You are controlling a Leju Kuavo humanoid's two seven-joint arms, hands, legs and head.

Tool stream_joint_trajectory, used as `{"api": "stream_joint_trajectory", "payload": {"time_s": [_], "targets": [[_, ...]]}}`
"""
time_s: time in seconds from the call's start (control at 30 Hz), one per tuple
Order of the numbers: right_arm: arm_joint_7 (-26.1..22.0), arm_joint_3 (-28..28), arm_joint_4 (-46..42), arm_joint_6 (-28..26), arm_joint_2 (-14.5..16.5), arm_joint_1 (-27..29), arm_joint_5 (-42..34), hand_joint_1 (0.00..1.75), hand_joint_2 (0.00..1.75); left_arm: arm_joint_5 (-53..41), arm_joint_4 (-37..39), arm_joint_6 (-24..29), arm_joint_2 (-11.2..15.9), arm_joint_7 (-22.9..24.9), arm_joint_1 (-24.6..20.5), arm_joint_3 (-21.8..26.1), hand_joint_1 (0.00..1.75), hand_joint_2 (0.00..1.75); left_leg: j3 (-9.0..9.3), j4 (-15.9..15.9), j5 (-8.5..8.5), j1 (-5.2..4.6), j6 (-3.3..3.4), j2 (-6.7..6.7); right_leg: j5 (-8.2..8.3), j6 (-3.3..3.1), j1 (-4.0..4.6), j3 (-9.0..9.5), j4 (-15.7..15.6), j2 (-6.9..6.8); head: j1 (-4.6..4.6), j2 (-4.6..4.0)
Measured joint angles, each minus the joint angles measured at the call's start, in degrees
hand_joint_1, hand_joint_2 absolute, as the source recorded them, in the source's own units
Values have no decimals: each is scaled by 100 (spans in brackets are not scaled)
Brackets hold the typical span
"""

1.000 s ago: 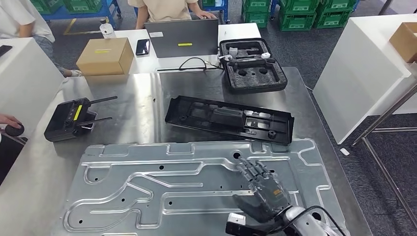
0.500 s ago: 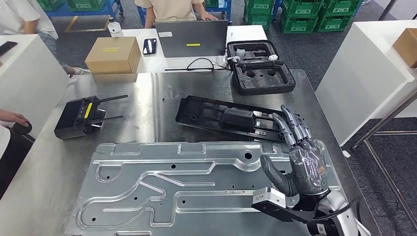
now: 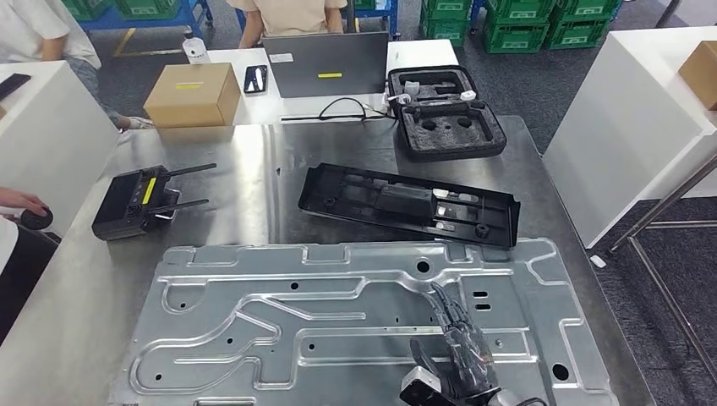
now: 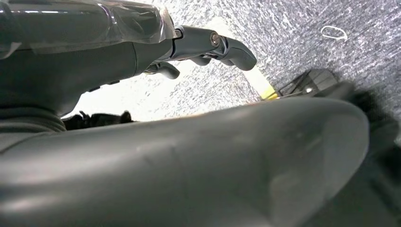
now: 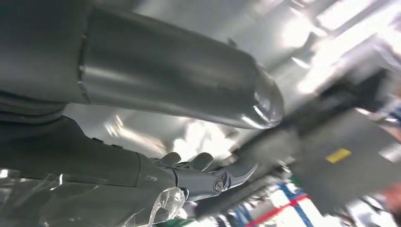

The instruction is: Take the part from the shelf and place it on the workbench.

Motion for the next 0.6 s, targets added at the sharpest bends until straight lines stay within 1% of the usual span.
{"api": "stream_joint_trajectory", "payload": {"time_s": [0.03,0.1,0.13,0.17,0.2,0.23,0.27,0.3,0.33,0.37,0.4,0.43,0.47,0.5,0.53,0.6], "targets": [[75,10,108,-57,8,16,33,0,0,-1,0,0,0,9,4,-2,0,0,71,-156,32,-17,28,-2,0,32,3,-2,1,4,1,0],[281,16,189,-87,1,24,139,0,0,-1,0,0,2,29,17,-3,0,0,73,-189,30,-41,100,0,7,106,-2,3,-13,16,1,0],[363,15,194,-86,-11,24,194,0,0,0,0,0,3,37,20,-4,0,0,86,-205,45,-35,139,7,-12,138,-12,4,4,21,1,0],[422,10,192,-90,-22,23,258,0,0,0,0,1,4,40,18,-4,0,0,101,-226,62,-25,181,13,-85,163,-15,-30,97,27,1,0],[461,2,178,-98,-36,23,334,0,0,2,0,2,5,45,13,-3,0,0,115,-248,79,-13,221,21,-229,179,-17,-122,320,30,2,0],[500,-15,147,-105,-51,25,424,0,0,4,0,3,5,57,7,-2,0,0,124,-255,86,-11,247,28,-431,185,-23,-278,677,32,2,0],[542,-37,95,-102,-65,25,514,0,0,8,0,4,6,78,6,-1,0,0,123,-255,85,-16,265,29,-648,191,-19,-481,1115,33,3,0],[593,-66,24,-85,-81,25,593,0,0,12,0,5,7,105,10,2,0,0,124,-252,87,-21,274,30,-810,199,-21,-672,1528,33,2,0],[643,-98,-56,-58,-97,26,655,0,0,15,0,5,7,135,14,4,0,0,125,-249,89,-23,276,30,-868,209,-23,-791,1778,33,3,0],[681,-128,-136,-25,-114,27,699,0,0,17,0,5,7,160,18,5,0,0,129,-242,91,-21,276,29,-809,220,-27,-801,1801,32,3,0],[706,-160,-215,11,-132,27,733,0,0,18,0,5,7,178,18,7,0,0,134,-228,90,-13,271,27,-641,229,-36,-688,1570,31,3,0],[719,-191,-286,39,-151,26,754,0,0,18,0,5,6,191,13,7,0,0,136,-204,80,-5,255,25,-418,241,-48,-486,1160,29,4,0],[725,-218,-347,61,-167,22,769,0,0,18,0,5,6,198,5,7,0,0,125,-164,61,-12,228,23,-240,250,-56,-276,726,30,4,0],[731,-246,-402,80,-182,17,779,0,0,18,0,4,5,202,-3,7,0,0,106,-118,41,-17,197,21,-110,239,-63,-125,392,40,3,0],[735,-269,-447,92,-191,14,791,0,0,18,0,5,5,204,-11,7,0,0,83,-84,29,-30,164,21,-51,224,-62,-51,207,49,2,0],[737,-298,-521,107,-200,14,818,0,0,18,0,5,5,205,-17,7,0,0,47,-57,40,-31,113,22,-23,160,-48,-73,163,67,1,0]]}}
